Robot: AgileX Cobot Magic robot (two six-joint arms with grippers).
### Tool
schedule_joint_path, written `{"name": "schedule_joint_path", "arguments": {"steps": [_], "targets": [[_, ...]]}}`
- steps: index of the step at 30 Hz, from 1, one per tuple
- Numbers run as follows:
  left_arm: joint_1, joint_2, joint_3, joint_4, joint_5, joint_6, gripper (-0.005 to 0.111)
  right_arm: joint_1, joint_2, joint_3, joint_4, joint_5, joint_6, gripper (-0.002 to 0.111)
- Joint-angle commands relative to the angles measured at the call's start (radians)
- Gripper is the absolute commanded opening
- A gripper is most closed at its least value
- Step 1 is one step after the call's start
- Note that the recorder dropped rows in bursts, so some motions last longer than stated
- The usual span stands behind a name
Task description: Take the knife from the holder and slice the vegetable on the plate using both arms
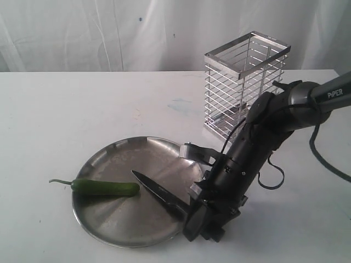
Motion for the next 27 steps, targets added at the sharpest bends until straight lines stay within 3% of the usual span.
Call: {"name": "schedule_joint_path", "arguments": {"steps": [1, 5, 14, 20, 23, 27], "targets": [[0.004, -0.005, 0.000, -0.004, -0.001, -0.007, 0.000, -0.005, 0.005, -0.002, -0.017, -0.009, 0.005, 0.027], [0.004, -0.005, 0.000, -0.004, -0.001, -0.007, 0.000, -0.005, 0.005, -0.002, -0.017, -0.009, 0.038, 0.000], [0.004, -0.005, 0.000, -0.004, -0.001, -0.007, 0.000, -0.005, -0.054, -0.002, -0.017, -0.009, 0.044, 0.000], [0.004, -0.005, 0.000, -0.004, -0.001, -0.007, 0.000, 0.011, -0.300, 0.000, -0.174, -0.009, 0.239, 0.000], [0.004, -0.005, 0.000, -0.004, -0.001, -0.007, 0.000, 0.116, -0.464, 0.079, -0.303, -0.010, 0.358, 0.000], [0.004, -0.005, 0.000, -0.004, -0.001, -0.007, 0.000, 0.295, -0.643, 0.181, -0.592, -0.253, 0.644, 0.000]]}}
